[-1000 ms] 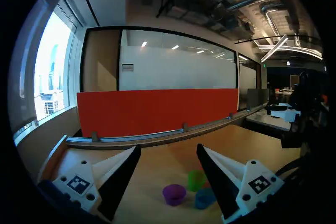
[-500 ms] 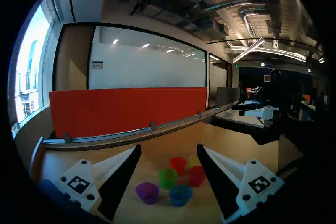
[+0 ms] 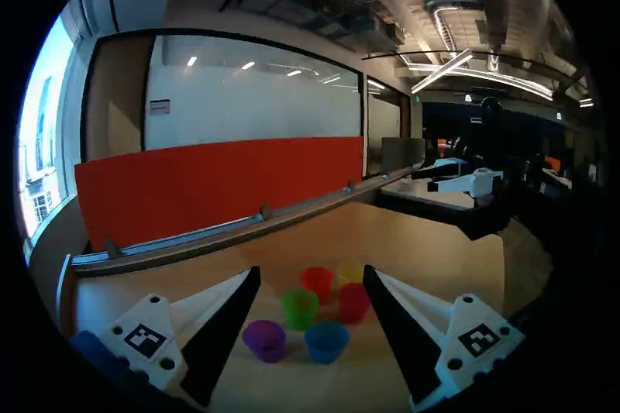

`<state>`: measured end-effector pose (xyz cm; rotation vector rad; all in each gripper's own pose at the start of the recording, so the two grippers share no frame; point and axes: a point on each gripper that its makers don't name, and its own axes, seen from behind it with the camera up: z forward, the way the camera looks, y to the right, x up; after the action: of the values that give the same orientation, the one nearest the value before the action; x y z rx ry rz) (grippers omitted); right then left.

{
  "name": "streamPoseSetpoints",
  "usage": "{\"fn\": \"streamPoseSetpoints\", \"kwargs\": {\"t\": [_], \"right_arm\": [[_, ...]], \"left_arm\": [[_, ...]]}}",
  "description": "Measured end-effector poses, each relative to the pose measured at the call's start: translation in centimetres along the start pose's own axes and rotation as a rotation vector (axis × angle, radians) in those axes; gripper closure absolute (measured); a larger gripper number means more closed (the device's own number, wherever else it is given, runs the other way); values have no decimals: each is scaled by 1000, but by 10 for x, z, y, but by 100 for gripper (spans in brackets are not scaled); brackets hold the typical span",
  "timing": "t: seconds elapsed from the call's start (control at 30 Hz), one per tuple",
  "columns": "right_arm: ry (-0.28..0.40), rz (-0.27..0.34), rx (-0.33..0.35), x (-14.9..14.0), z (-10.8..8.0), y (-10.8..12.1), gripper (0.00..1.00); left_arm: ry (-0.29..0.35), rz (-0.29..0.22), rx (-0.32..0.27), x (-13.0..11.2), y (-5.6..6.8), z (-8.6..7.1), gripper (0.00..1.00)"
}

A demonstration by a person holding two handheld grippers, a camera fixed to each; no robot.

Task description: Pour water

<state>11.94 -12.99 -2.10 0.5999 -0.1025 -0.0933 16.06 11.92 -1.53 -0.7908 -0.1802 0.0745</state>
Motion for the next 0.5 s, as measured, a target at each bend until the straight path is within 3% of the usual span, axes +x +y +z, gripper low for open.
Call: {"fn": "streamPoseSetpoints", "kwargs": {"t": [0.5], "right_arm": [[-71, 0, 22, -18, 2, 2, 1]], "left_arm": [[-91, 34, -72, -32, 13, 12, 2]]}}
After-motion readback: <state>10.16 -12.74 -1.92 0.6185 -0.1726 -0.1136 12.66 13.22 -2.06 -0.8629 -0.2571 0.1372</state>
